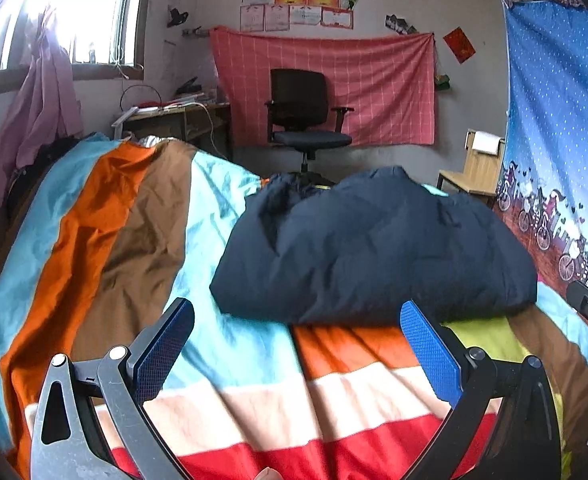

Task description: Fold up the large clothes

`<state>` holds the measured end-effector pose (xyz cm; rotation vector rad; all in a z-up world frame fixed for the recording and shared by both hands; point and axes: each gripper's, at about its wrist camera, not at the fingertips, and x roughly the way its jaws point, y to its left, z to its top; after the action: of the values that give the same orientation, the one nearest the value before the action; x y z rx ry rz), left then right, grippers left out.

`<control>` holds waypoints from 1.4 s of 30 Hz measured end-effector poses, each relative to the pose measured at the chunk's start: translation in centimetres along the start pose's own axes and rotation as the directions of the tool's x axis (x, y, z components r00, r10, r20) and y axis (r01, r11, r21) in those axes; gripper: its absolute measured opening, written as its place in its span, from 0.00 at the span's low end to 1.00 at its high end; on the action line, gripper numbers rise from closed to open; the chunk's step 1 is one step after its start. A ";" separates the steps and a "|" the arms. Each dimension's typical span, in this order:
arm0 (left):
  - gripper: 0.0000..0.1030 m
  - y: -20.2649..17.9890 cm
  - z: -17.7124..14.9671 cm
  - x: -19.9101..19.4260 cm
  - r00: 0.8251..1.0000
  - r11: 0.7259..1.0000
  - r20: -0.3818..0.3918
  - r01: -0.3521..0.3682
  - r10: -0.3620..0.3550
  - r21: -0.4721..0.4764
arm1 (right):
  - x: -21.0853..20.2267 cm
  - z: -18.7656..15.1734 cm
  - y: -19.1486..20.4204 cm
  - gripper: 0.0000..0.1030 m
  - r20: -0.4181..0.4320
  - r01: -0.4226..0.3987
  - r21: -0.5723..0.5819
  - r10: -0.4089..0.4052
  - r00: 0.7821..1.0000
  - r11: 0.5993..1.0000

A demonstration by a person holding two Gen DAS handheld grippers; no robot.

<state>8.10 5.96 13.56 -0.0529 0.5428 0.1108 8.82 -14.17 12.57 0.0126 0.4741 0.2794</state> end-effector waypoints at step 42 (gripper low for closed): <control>0.98 -0.7 -3.8 -0.3 0.998 0.999 -0.056 0.016 -0.013 0.052 | -0.3 -3.4 -0.3 1.00 -0.074 -0.027 0.035 0.030 0.997 0.999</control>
<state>6.02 4.95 10.45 -0.0085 0.6009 0.0812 7.13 -14.70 9.70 0.0423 0.5531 0.3004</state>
